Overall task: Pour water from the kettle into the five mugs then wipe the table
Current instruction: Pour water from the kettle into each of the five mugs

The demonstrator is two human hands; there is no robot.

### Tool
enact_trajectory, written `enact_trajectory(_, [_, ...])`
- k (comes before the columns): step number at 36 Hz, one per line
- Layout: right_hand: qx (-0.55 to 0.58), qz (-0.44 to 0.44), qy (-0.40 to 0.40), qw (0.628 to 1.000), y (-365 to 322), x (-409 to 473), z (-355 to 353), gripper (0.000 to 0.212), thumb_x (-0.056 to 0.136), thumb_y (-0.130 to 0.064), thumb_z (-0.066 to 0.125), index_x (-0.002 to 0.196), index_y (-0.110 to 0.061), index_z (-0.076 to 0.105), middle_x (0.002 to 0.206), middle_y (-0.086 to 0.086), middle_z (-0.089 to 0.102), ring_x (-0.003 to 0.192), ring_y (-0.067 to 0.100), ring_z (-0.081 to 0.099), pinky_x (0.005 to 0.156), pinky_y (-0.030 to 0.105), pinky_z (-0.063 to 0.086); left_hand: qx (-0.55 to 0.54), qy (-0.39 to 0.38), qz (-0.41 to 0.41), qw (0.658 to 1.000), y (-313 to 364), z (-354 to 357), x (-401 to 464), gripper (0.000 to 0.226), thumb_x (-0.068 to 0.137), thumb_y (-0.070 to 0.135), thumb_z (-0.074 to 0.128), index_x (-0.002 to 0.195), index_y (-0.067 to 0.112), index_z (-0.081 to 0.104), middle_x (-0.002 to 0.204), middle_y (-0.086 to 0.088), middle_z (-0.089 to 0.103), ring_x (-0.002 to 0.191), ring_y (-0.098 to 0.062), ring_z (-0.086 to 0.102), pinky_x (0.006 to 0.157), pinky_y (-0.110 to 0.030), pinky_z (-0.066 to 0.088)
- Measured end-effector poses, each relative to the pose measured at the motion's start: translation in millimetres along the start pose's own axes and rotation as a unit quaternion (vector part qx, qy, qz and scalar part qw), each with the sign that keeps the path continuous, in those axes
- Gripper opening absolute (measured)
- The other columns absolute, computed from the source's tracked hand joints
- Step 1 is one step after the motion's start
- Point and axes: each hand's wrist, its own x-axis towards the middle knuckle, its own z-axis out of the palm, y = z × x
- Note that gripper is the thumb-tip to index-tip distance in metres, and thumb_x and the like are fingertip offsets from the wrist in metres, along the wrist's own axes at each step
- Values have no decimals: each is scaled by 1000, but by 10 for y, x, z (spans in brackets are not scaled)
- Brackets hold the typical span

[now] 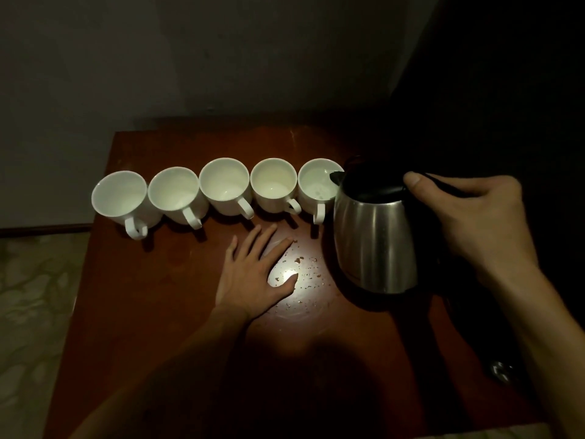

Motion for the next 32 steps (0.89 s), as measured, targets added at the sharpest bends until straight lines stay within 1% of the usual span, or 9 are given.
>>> enact_trajectory(2, [-2,2,0,1000,-3,0,1,77,64,-74,84,121,-24,83,107,-3,83,98,13,80,90,44,67,0,5,1,1000,-3,6,-5,74,91,77,39,158,49,25,171,8,13,159,-16,4,126,-53,0])
enact_trajectory(10, [-6,10,1,1000,-32,-25,-7,64,73,-65,84,123,-24,82,108,-4,82,98,12,79,90,43,66,1,5,3,1000,-7,24,2,74,91,77,39,158,49,25,171,8,14,159,-17,5,126,-54,3])
enact_trajectory(14, [-10,10,9,1000,-38,-17,1,61,74,-64,85,121,-25,83,104,-7,82,96,8,78,89,40,66,3,5,2,1000,-11,24,4,74,91,78,38,158,48,26,171,8,13,159,-16,5,126,-54,4])
enact_trajectory(19, [-14,9,1,1000,-38,-33,-15,62,75,-64,84,123,-25,82,109,-4,81,101,11,78,91,42,65,1,9,2,1000,-5,28,2,73,91,77,38,157,47,30,171,8,15,159,-17,6,126,-53,3])
enact_trajectory(25, [-19,5,4,1000,-38,-28,-3,59,78,-61,86,123,-24,82,107,-4,82,98,12,79,89,41,66,-2,10,3,1000,-10,30,4,74,91,77,40,157,47,30,171,7,15,159,-17,6,126,-53,2])
enact_trajectory(29, [-14,12,4,1000,-26,-8,10,57,78,-59,87,122,-23,83,108,-2,82,98,14,80,90,43,66,-6,15,3,1000,-8,31,0,73,90,76,41,157,47,31,171,7,17,159,-18,8,126,-53,4])
enact_trajectory(32, [-15,9,8,1000,-18,1,13,60,76,-62,87,121,-23,83,108,0,82,99,16,80,92,45,66,-10,16,4,1000,-6,32,4,74,90,76,42,157,47,31,171,7,17,159,-17,8,126,-55,6])
